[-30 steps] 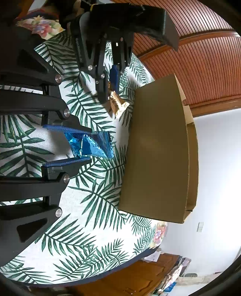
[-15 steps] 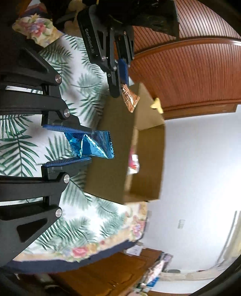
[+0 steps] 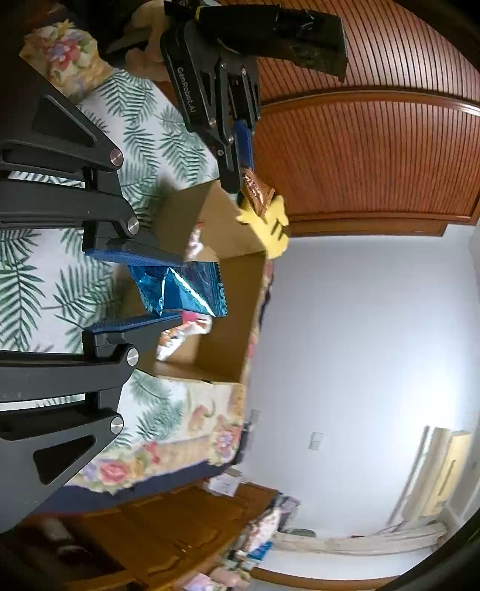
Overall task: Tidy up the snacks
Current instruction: 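Lift both candies over the cardboard box and lower them inside, then open both tools to drop the candies and withdraw from the box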
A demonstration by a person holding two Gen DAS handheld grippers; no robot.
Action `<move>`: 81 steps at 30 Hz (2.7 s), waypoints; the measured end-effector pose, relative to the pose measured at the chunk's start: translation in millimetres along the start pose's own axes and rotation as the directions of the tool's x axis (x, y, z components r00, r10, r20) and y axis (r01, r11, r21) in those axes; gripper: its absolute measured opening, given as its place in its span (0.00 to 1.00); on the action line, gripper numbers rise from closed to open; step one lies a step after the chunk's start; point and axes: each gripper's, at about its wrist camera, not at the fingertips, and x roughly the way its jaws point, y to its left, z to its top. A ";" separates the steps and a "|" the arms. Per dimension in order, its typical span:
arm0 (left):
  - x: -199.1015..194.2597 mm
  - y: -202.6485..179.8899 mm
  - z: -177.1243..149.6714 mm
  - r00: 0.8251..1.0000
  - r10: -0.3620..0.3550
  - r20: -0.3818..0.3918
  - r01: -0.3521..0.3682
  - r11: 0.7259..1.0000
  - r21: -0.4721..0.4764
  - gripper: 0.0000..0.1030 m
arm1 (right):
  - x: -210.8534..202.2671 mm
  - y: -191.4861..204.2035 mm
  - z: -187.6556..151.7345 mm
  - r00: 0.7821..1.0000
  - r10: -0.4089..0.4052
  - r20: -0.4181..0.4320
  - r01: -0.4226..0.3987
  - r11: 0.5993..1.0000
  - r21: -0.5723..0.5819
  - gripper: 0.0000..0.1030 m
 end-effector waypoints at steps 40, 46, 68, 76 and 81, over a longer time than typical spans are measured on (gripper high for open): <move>157.4 69.0 -17.4 0.986 0.048 -0.159 -0.061 0.995 -0.079 0.20 | 161.0 -22.5 27.1 0.998 -0.010 -0.057 0.008 0.999 -0.031 0.22; 170.0 69.7 -23.3 0.979 0.056 -0.196 -0.073 0.994 -0.078 0.21 | 182.2 -29.1 21.5 0.995 0.012 -0.097 -0.012 1.000 -0.004 0.22; 148.7 65.0 -24.8 0.973 0.078 -0.217 -0.100 0.991 -0.093 0.30 | 190.0 -33.5 4.3 0.985 0.076 -0.156 -0.064 0.995 0.076 0.24; 89.9 46.2 -24.2 0.983 0.089 -0.163 -0.105 0.990 -0.091 0.33 | 138.1 -16.1 4.5 0.993 0.066 -0.098 -0.057 0.994 0.096 0.24; 51.6 33.1 -35.1 0.985 0.097 -0.142 -0.112 0.989 -0.098 0.33 | 105.5 -0.7 -4.6 0.995 0.057 -0.080 -0.050 0.995 0.092 0.24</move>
